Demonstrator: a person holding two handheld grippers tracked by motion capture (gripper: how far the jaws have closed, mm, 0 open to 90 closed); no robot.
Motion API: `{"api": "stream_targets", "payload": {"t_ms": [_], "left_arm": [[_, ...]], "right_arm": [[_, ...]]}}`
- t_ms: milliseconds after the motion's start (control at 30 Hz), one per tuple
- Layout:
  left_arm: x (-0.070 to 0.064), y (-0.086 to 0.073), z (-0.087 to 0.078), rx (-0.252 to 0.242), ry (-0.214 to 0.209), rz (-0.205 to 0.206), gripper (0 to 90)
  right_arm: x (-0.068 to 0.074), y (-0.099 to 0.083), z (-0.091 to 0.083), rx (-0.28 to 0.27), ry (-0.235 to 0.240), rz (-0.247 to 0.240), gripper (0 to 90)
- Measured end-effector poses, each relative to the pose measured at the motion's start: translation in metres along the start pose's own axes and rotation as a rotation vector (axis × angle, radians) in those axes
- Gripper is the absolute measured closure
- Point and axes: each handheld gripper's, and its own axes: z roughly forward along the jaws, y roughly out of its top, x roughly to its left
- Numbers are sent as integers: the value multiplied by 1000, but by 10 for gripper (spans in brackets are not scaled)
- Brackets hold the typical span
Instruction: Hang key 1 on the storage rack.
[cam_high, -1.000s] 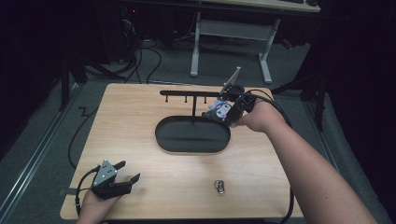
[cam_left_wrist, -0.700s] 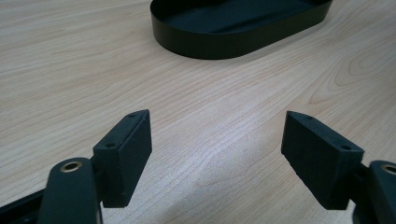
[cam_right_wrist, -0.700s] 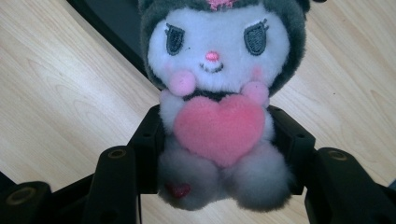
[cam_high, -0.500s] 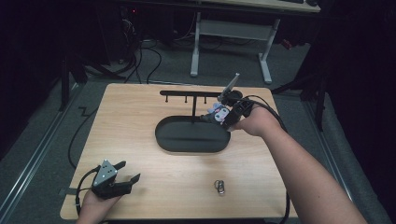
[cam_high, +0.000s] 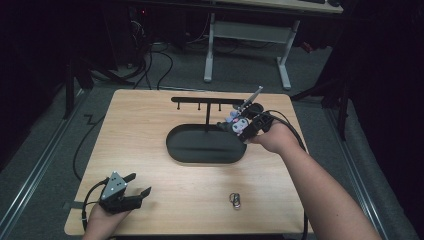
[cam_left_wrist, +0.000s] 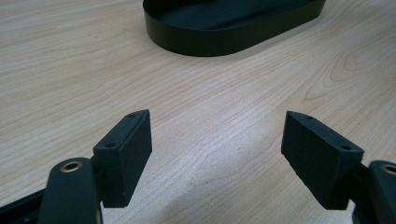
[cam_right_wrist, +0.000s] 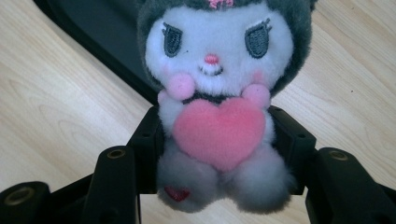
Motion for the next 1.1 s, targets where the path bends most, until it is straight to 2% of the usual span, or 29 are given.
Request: {"api": "stream_targets", "payload": {"t_ms": [167, 200, 567, 633, 733, 833, 900, 1100], "left_arm": [[0, 0, 0, 1, -3, -1, 252], [0, 0, 0, 1, -4, -1, 252], [0, -1, 0, 5, -7, 1, 252], [0, -1, 0, 5, -8, 2, 252], [0, -1, 0, 5, -8, 3, 252], [0, -1, 0, 2, -7, 2, 252], [0, -1, 0, 3, -7, 2, 252], [0, -1, 0, 6, -7, 4, 252]], "right_arm": [[-5, -3, 11, -16, -3, 14, 465], [-5, -4, 12, -15, -5, 41, 464], [-15, -10, 35, -30, 12, 84, 451], [-17, -10, 36, -30, 9, 87, 443], [-18, -11, 39, -31, 13, 122, 425], [-21, -12, 42, -38, 11, 122, 397], [-21, -13, 42, -39, 7, 148, 371], [-23, -13, 40, -76, 1, 151, 363]]}}
